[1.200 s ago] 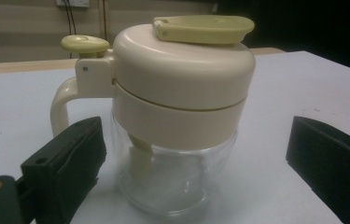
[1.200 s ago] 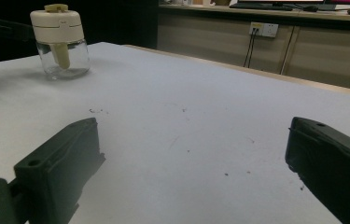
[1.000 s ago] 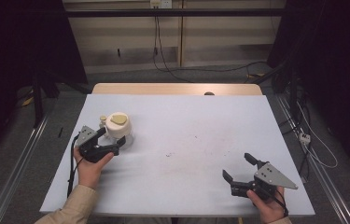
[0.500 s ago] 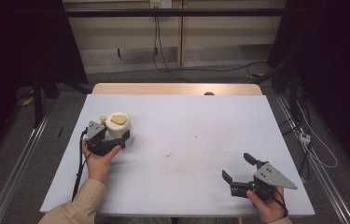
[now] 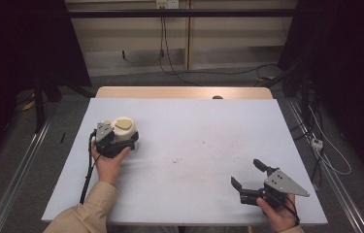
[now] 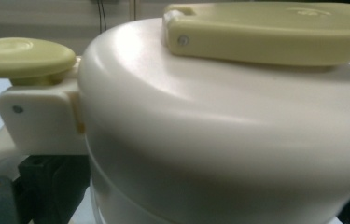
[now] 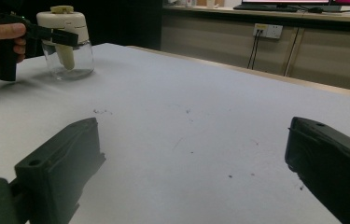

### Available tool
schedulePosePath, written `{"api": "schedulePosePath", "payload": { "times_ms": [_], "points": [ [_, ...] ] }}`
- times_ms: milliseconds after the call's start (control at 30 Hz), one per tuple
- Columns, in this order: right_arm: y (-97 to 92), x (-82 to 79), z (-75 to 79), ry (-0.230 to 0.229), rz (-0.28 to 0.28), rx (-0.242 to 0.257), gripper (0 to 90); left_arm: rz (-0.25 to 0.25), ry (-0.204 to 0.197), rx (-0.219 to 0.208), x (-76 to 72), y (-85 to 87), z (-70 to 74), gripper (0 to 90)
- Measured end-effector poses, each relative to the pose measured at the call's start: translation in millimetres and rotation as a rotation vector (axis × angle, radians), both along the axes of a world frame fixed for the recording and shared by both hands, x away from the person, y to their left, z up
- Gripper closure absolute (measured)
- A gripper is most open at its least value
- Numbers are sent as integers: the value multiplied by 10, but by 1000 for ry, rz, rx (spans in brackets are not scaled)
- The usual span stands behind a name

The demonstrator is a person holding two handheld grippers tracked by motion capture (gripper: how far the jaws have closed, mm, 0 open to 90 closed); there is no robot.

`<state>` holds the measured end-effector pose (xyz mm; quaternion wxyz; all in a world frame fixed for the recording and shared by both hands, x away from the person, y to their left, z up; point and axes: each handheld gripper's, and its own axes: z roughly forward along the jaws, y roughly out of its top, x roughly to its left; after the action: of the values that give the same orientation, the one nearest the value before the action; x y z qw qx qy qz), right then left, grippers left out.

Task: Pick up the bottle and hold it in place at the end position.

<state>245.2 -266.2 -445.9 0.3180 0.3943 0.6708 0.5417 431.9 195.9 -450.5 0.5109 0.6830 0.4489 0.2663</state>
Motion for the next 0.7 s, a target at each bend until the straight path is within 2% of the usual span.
{"api": "schedulePosePath", "payload": {
  "times_ms": [700],
  "points": [
    [3,1,3,-2,9,-3,29,2,-40,-21,16,-13,-22,58]
  ]
}}
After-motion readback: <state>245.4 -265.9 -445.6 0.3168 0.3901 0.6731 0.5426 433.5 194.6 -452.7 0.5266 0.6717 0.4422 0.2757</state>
